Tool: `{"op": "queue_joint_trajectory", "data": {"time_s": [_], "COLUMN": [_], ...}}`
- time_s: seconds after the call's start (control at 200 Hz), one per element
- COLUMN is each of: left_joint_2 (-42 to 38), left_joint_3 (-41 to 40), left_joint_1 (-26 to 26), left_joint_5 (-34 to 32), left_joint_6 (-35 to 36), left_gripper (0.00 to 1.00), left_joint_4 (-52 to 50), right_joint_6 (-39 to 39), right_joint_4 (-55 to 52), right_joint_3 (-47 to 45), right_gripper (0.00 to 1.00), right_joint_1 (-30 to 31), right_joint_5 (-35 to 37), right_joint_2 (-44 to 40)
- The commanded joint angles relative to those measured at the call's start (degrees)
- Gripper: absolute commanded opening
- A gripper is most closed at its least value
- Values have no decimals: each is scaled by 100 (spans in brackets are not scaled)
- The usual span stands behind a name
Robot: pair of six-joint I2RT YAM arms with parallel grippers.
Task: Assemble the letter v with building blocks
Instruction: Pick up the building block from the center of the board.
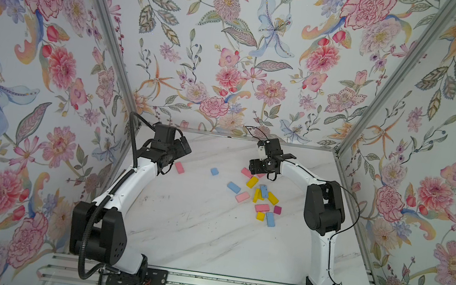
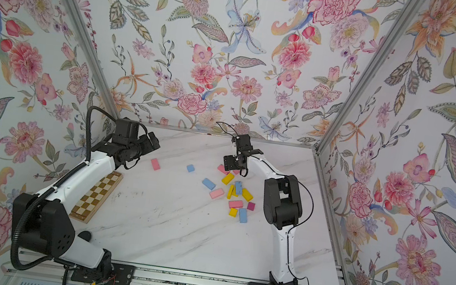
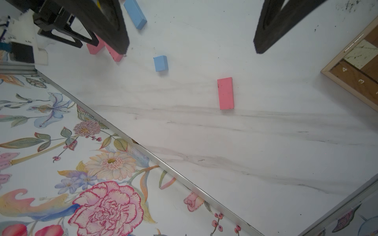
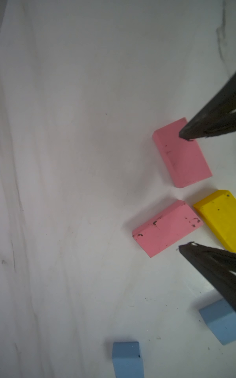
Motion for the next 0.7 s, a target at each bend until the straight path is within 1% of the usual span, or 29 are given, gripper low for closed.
{"op": "queue_joint_trajectory", "data": {"time_s": [0.0, 0.08, 0.175, 0.23, 0.33, 0.45, 0.566, 0.696], "left_joint_2": [-265, -345, -385, -421, -510, -537, -456, -341], "left_joint_3": [-454, -693, -751, -766, -810, -817, -745, -712], "left_joint_1": [-185, -211, -211, -211, -201, -177, -51, -15], "left_joint_5": [-252, -513, -947, -1042, -1170, -1461, -1328, -1086], "left_joint_6": [363, 680, 956, 1052, 1151, 1041, 983, 981], "left_gripper": [99, 99, 99, 99, 99, 99, 99, 99], "left_joint_4": [162, 212, 49, 16, 50, -71, -312, -437], "right_joint_6": [-367, -464, -568, -597, -606, -626, -609, -558], "right_joint_4": [-252, -337, -555, -637, -669, -703, -742, -728], "right_joint_3": [294, 478, 798, 929, 1004, 1019, 897, 738], "right_gripper": [81, 80, 75, 73, 70, 62, 52, 38], "right_joint_1": [195, 274, 343, 363, 374, 365, 390, 486], "right_joint_5": [-97, -56, 25, 68, 72, 116, 140, 255], "right_joint_2": [209, 419, 707, 839, 979, 1074, 1058, 937]}}
